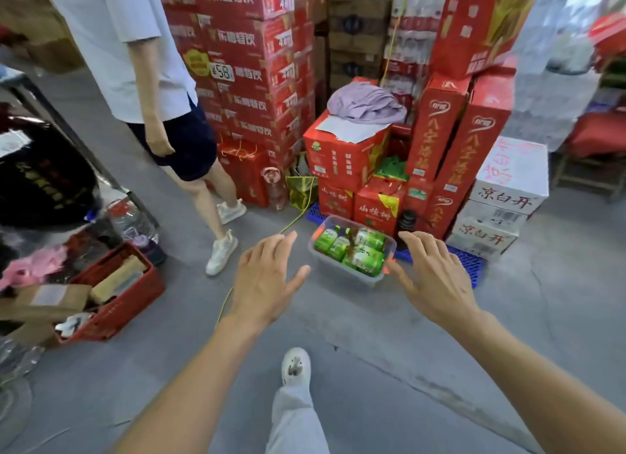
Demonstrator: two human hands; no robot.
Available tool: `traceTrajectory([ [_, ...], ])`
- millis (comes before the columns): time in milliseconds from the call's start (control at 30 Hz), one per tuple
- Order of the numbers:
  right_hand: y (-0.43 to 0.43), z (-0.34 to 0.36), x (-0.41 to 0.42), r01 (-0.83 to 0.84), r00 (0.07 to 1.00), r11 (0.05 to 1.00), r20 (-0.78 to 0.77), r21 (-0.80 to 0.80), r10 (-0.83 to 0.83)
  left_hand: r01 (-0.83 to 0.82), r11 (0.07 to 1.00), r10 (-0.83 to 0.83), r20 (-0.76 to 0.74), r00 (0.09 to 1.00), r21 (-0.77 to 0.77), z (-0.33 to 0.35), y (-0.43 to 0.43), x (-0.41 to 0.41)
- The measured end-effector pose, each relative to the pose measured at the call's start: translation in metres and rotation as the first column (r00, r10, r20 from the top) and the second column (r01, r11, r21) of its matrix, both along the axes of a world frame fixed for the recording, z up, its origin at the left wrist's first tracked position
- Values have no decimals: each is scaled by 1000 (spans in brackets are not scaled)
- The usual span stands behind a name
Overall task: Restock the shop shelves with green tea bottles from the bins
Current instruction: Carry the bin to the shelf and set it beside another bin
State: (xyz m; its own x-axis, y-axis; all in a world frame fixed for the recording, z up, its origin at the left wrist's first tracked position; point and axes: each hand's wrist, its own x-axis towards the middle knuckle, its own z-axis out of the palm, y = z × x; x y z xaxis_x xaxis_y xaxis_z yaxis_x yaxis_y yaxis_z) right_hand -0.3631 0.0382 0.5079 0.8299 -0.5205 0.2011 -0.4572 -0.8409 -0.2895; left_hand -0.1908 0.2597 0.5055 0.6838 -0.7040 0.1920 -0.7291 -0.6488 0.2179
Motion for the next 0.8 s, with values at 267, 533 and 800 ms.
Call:
traceTrajectory([
  [267,-131,-63,150,218,968,970,-150,108,-201,151,975,-141,-71,987,165,-49,-157,198],
  [533,-239,-122,246,384,883,911,-350,152,-314,267,914,-203,-226,953,307,-115,-291,345],
  [800,-324,-218,284,486,786,845,-534,222,-312,290,846,-114,-379,918,448,-210,-376,401],
])
